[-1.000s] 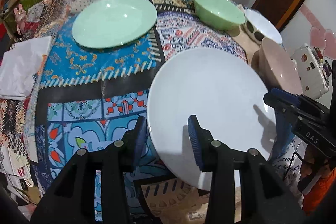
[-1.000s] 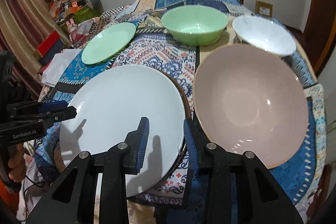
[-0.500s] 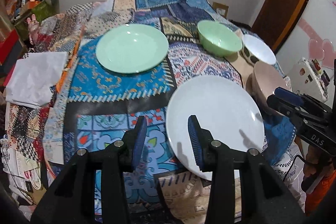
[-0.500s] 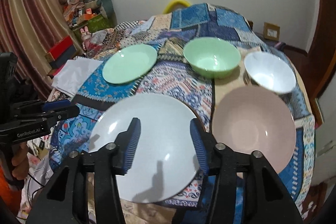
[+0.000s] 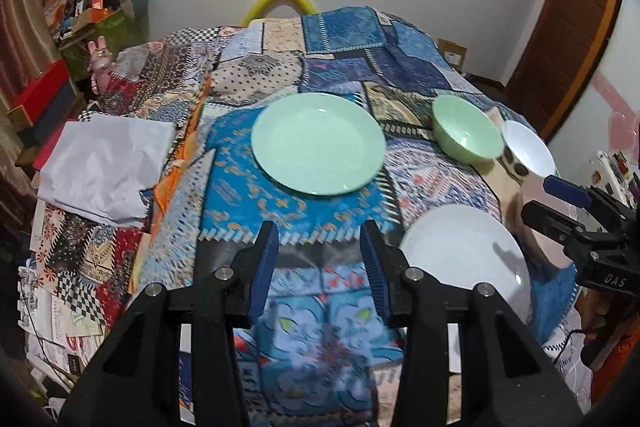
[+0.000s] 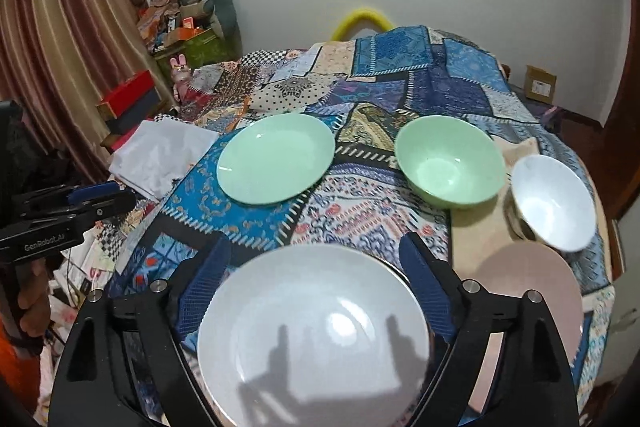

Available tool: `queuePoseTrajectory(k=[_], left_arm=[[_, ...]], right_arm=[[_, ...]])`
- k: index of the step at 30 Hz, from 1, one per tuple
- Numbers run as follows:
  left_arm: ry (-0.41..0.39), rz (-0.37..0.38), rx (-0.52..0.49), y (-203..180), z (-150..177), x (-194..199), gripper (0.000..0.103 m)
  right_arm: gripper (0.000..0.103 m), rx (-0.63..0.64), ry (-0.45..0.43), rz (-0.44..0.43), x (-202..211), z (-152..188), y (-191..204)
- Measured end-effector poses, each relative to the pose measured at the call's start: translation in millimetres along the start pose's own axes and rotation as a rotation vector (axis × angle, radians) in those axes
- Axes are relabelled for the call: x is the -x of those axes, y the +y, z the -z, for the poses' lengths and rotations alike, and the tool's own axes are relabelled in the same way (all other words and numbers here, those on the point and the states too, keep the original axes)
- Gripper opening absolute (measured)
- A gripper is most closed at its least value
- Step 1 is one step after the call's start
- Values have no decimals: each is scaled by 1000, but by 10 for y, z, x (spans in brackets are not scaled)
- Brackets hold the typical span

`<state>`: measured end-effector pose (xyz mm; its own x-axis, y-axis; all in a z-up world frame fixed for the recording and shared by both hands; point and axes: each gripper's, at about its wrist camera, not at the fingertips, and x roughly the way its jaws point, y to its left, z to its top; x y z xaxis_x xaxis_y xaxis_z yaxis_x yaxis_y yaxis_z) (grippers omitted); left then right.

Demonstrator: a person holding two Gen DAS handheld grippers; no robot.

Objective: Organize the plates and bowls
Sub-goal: 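Move the left gripper toward the mint green plate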

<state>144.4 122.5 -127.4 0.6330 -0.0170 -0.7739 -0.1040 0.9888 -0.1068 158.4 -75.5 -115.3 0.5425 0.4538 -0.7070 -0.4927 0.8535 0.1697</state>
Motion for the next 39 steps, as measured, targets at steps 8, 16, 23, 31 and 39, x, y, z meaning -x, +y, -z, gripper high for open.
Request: queuePoseTrajectory(k=[8,16,23,31,39], left_arm=[[18,-25,18,275,-219,-289,46],[62,-56,10,439,-412,-770,46],[115,-33,26,612,-527,-1244,46],[156,0,30,751,-613,-1698,45],[150,22,22,800,-729,-1915,42]], right_arm=[[91,-5,28,16,-317,-257,9],[79,44,75,20,-701,-447,19],[54,67,157,0,-1149,-512,23],[38,47,229,2,-1557,-574,-65],[30,33,267,3,-1768,-595,-113]])
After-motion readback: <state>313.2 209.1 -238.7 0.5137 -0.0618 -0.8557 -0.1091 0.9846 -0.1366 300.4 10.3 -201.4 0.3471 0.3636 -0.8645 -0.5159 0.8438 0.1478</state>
